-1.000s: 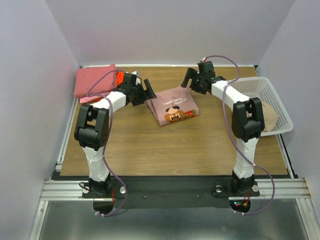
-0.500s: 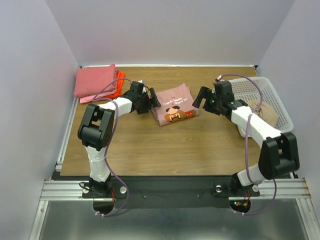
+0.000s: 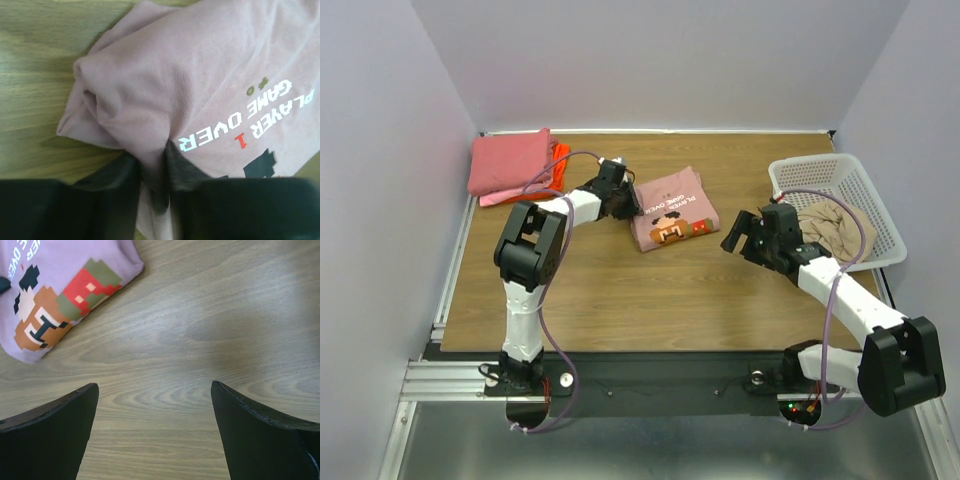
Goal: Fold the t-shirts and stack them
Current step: Neatly place the folded tshirt to the corner
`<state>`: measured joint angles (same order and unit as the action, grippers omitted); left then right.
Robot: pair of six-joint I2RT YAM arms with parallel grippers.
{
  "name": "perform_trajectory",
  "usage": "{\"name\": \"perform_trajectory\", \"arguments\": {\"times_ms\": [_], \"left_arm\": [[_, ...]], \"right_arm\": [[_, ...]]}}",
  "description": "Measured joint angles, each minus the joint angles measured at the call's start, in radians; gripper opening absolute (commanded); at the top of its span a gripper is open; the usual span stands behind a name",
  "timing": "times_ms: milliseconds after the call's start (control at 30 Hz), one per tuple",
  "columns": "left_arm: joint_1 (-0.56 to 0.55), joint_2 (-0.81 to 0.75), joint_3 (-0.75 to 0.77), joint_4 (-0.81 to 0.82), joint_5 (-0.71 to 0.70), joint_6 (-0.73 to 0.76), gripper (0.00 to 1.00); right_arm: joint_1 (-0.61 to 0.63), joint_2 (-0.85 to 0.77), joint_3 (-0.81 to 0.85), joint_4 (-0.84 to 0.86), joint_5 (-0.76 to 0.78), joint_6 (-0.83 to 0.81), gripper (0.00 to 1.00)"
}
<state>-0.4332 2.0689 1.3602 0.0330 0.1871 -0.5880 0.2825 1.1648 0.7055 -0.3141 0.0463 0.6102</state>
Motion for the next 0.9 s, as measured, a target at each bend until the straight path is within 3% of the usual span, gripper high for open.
{"name": "perform_trajectory", "arguments": {"times_ms": [33, 200, 333, 700, 900], "left_arm": [[-0.003, 0.004, 0.012, -0.013, -0.011, 0.004, 0.0], [-0.02, 0.022, 0.11, -0.135, -0.147, 0.09, 0.0], [-0.017, 0.025, 0.226, -0.256, -0.295, 0.298, 0.0], [0.093, 0.101, 0.599, -0.4, -0.508, 0.794, 0.0], [0.161, 0.109, 0.673, -0.452, -0.564, 0.964, 0.0]], "right_arm": [[0.0, -0.001, -0.003, -0.004, 0.006, 0.0, 1.0], [0.0, -0.026, -0.003, -0.003, 0.04, -0.004, 1.0], [0.0, -0.031, -0.004, 0.001, 0.069, -0.01, 1.0], [0.0, -0.026, -0.035, 0.003, 0.153, -0.031, 1.0], [0.0, 0.02, -0.035, 0.004, 0.186, -0.034, 1.0]]}}
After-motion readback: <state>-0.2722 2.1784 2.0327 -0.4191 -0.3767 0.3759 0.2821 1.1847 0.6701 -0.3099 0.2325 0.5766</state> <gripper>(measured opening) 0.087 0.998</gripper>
